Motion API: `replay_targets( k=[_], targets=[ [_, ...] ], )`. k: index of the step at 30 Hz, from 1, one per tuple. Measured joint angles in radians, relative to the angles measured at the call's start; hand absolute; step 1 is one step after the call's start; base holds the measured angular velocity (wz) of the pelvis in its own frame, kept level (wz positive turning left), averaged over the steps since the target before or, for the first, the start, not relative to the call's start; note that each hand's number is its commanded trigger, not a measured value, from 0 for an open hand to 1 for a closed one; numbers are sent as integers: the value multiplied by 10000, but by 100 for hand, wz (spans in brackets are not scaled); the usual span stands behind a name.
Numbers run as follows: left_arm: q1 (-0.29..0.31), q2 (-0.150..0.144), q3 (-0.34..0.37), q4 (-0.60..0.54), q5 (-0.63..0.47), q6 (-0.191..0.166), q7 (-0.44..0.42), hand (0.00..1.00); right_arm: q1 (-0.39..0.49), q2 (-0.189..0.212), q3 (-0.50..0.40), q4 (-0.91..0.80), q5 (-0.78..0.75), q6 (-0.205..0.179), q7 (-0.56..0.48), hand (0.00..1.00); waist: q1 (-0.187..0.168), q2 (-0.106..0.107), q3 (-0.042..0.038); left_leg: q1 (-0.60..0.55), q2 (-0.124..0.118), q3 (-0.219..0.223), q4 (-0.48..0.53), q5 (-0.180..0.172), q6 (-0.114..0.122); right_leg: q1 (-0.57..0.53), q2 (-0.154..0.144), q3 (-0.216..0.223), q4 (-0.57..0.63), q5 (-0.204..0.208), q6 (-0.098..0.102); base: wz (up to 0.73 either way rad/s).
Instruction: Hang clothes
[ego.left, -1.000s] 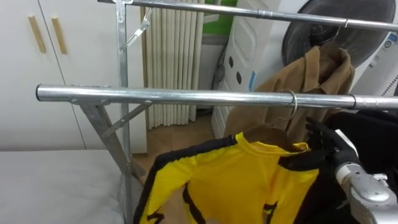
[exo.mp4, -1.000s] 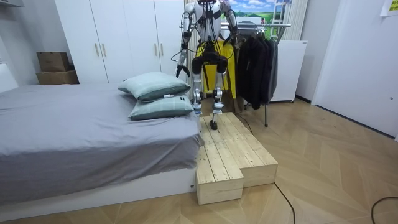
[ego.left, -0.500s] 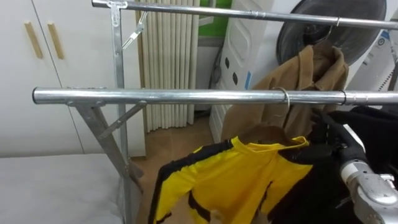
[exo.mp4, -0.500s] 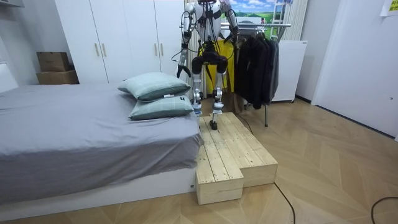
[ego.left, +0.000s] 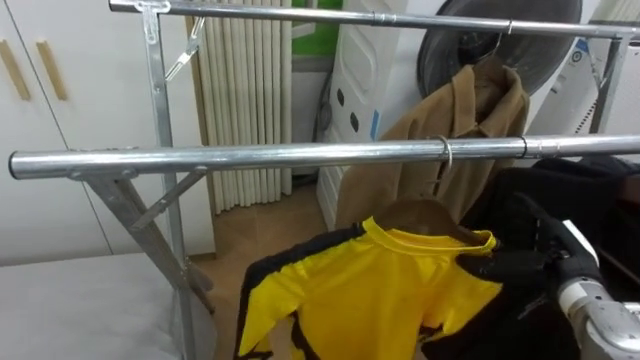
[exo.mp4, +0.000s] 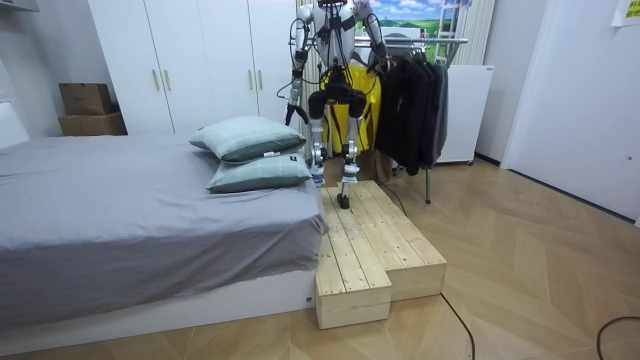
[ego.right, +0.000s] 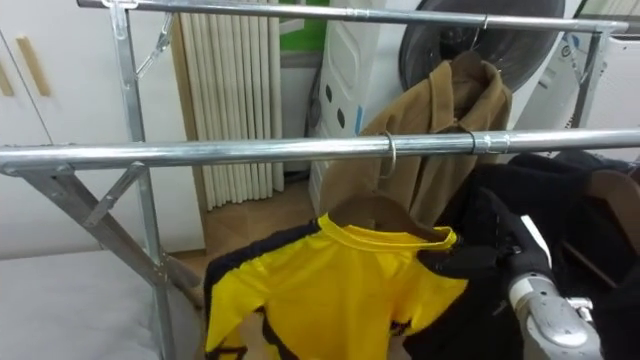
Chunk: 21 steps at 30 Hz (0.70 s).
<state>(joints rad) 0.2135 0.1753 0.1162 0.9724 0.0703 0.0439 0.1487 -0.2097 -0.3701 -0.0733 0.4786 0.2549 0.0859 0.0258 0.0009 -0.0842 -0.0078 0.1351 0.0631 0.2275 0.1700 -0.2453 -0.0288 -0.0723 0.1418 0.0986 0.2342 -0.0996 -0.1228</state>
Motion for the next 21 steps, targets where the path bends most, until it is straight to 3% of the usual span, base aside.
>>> replay_targets(
  k=[6, 10, 21],
  targets=[
    [192, 11, 1, 289, 20, -17, -4, 0, 1189, 1, -12, -105, 143, -12, 250, 0, 3, 67, 43, 130, 20, 77, -38, 0, 0, 127, 11, 26, -129, 6, 5, 0],
    [229, 12, 9, 343, 21, -17, 21, 0, 1912, 67, 25, 700, -21, -96, 763, 0, 13, 165, 92, 137, 3, 76, -41, -3, 0, 145, 6, 61, -165, -16, 41, 0],
    [161, 42, 265, 358, 46, -77, -106, 0, 2774, 361, 27, 2288, -1483, -208, 1504, 0, -223, 98, 20, 187, -5, 170, -26, -2, 1, 165, 22, 172, -127, -15, 42, -3]
  ],
)
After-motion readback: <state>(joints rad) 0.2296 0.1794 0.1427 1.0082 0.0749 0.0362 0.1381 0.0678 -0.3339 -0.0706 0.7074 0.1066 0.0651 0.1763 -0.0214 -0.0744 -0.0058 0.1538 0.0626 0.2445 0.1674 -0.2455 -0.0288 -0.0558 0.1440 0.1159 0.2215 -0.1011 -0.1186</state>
